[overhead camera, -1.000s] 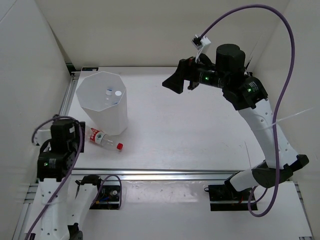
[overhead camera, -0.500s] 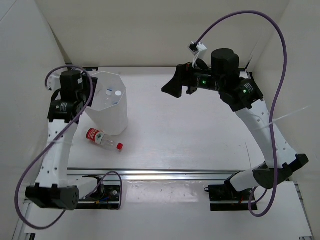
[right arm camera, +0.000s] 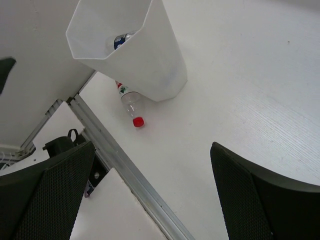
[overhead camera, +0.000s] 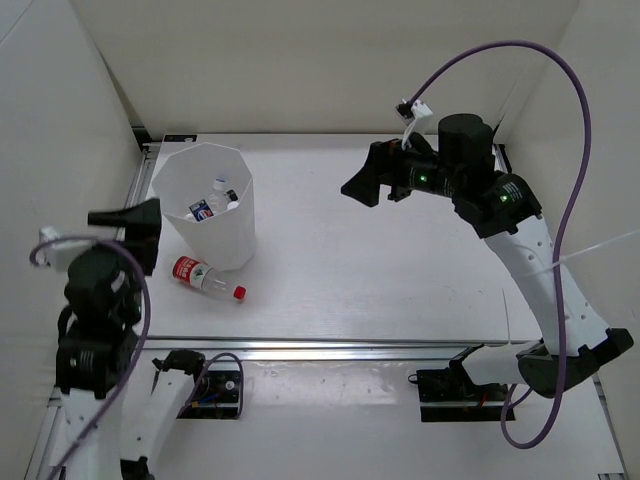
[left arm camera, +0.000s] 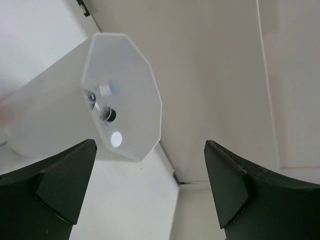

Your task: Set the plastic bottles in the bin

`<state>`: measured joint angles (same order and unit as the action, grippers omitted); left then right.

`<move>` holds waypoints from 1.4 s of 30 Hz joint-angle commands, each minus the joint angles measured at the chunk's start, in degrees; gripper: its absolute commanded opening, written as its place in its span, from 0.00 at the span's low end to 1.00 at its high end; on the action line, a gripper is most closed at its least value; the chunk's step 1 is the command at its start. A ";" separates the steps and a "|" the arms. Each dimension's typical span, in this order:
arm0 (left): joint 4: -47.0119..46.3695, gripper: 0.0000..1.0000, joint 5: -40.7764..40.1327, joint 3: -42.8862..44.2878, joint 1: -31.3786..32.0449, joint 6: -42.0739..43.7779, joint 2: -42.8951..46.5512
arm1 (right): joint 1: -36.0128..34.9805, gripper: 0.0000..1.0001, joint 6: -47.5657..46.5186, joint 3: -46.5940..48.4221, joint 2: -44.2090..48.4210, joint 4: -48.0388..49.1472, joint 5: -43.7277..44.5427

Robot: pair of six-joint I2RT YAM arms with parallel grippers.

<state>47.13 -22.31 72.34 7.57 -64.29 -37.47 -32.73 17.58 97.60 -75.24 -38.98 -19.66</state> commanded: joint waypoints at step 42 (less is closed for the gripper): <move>-25.77 1.00 3.58 -69.25 -2.20 -20.70 12.25 | 4.52 1.00 2.28 -8.66 9.23 -3.73 -8.55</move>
<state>21.89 -21.08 5.82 6.79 -87.50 -24.95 -28.49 19.29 89.01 -67.44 -42.68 -27.03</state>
